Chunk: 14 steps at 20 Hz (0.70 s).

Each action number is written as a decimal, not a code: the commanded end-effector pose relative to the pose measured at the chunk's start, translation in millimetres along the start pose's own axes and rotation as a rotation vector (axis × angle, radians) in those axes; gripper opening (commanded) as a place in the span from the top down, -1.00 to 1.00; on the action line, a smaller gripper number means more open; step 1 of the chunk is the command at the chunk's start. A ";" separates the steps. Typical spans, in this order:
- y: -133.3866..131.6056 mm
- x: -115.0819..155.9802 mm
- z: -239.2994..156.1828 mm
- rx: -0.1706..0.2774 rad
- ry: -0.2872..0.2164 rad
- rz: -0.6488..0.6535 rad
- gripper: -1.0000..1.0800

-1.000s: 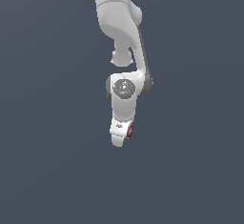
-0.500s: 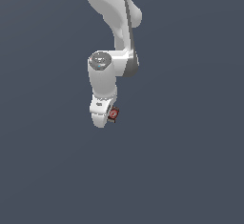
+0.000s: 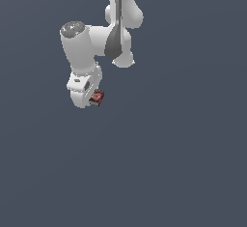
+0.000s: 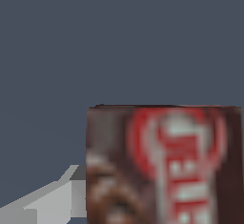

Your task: Pick up the object and move it to a goal position.

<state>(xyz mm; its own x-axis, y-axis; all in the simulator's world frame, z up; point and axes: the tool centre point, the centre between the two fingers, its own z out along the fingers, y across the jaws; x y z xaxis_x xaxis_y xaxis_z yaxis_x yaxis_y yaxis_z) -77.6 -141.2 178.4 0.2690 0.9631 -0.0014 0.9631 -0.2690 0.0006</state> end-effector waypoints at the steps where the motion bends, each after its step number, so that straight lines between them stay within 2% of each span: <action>1: -7.6 -18.6 -14.1 0.000 0.002 -0.001 1.00; 8: -20.2 -55.7 -42.1 0.000 0.003 -0.001 1.00; 14: -23.6 -68.9 -51.6 0.000 0.002 -0.001 1.00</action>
<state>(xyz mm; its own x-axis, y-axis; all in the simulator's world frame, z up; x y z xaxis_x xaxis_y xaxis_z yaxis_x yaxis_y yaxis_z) -117.6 -199.4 228.5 0.2688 0.9632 0.0009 0.9632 -0.2688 0.0011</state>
